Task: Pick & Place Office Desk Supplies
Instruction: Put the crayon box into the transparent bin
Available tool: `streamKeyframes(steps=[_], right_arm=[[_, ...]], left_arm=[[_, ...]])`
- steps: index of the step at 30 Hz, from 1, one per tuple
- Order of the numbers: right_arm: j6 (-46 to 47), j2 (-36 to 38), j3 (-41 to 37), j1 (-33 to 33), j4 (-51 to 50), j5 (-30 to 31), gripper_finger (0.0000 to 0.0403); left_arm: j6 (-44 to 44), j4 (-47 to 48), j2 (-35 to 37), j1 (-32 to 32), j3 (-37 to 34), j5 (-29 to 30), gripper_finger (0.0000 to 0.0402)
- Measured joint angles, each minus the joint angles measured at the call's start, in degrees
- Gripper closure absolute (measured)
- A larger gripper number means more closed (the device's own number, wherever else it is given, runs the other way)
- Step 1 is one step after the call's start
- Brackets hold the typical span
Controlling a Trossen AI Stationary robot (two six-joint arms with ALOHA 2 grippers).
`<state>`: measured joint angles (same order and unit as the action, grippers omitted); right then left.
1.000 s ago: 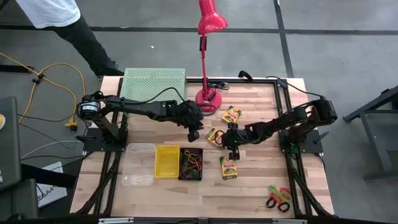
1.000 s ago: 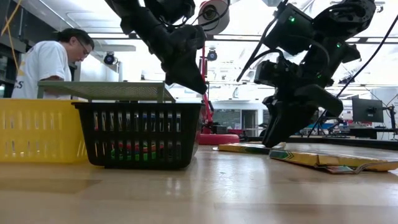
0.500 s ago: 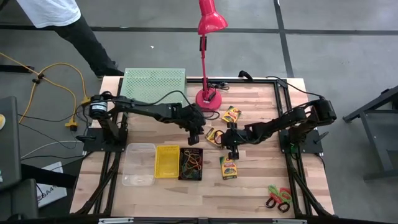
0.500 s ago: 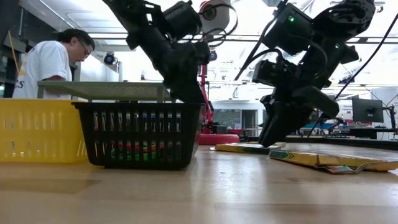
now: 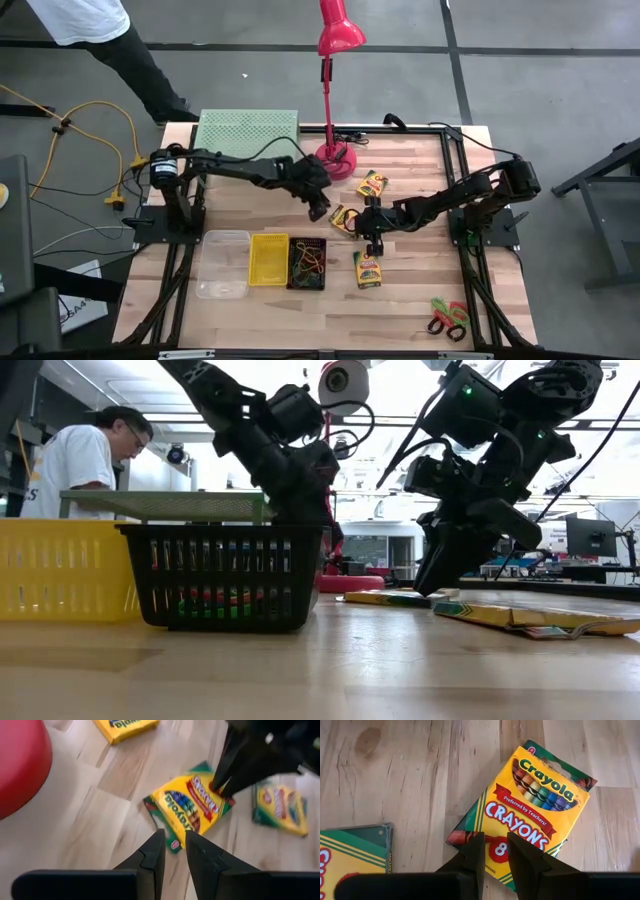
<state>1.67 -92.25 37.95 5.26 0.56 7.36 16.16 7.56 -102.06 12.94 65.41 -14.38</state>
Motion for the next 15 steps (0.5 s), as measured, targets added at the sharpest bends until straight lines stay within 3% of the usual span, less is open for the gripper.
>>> streamKeyframes(steps=[15], right_arm=[[0.0,0.1,0.1,0.0,0.1,0.0,0.0333]], left_arm=[[7.7,-3.2,0.0,-1.0,2.0,1.4,0.033]])
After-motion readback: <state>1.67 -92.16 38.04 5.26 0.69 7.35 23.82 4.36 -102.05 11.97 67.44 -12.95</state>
